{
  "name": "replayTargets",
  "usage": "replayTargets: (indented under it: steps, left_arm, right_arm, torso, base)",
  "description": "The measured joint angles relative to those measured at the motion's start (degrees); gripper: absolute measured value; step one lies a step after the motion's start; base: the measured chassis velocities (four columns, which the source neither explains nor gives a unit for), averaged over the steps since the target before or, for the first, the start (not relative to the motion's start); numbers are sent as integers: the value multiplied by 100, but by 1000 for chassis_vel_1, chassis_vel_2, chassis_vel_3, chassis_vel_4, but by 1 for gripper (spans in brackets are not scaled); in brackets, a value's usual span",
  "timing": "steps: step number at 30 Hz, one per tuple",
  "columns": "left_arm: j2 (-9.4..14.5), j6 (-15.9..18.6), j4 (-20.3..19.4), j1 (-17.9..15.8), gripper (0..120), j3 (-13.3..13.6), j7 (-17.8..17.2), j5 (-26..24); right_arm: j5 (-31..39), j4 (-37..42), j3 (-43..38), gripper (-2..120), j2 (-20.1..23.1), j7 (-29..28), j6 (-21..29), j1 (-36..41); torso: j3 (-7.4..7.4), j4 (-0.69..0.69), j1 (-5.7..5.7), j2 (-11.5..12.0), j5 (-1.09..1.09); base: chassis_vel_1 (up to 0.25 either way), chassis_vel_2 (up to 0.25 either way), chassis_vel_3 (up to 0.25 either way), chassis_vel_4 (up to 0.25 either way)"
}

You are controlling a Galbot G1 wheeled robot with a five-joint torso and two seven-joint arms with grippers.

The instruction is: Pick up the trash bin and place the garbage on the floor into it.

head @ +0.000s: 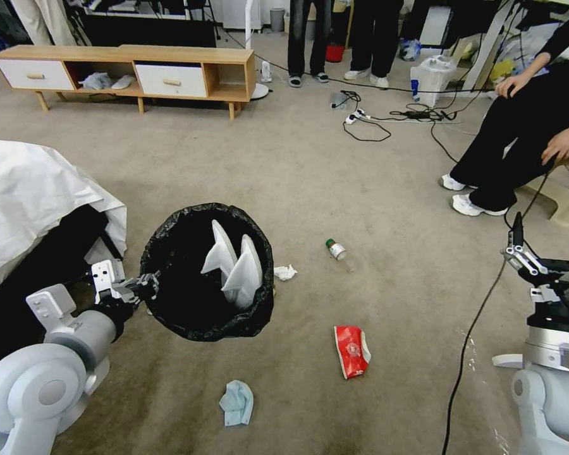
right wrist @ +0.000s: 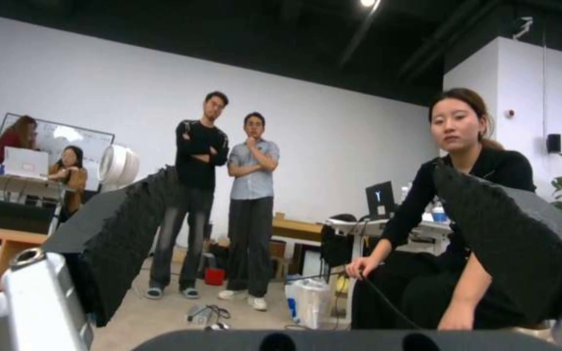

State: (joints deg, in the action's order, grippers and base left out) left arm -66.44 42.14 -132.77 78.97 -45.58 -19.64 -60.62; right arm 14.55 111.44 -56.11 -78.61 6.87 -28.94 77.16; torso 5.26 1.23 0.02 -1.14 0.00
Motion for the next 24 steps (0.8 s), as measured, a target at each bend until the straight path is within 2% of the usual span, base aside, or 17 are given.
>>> replayTargets:
  steps: [6, 24]
  left_arm:
    - [-5, 0, 6, -14, 2, 2, 0, -2]
    - [-32, 0, -26, 7, 2, -16, 26, 0]
  right_arm:
    - [19, -17, 6, 100, 0, 15, -73, -7]
    - [12, -23, 12, 100, 2, 25, -155, -10]
  torso:
    - [0, 0, 0, 0, 0]
    - [0, 0, 0, 0, 0]
  base:
    - [-57, 47, 64, -57]
    - [0, 0, 0, 0]
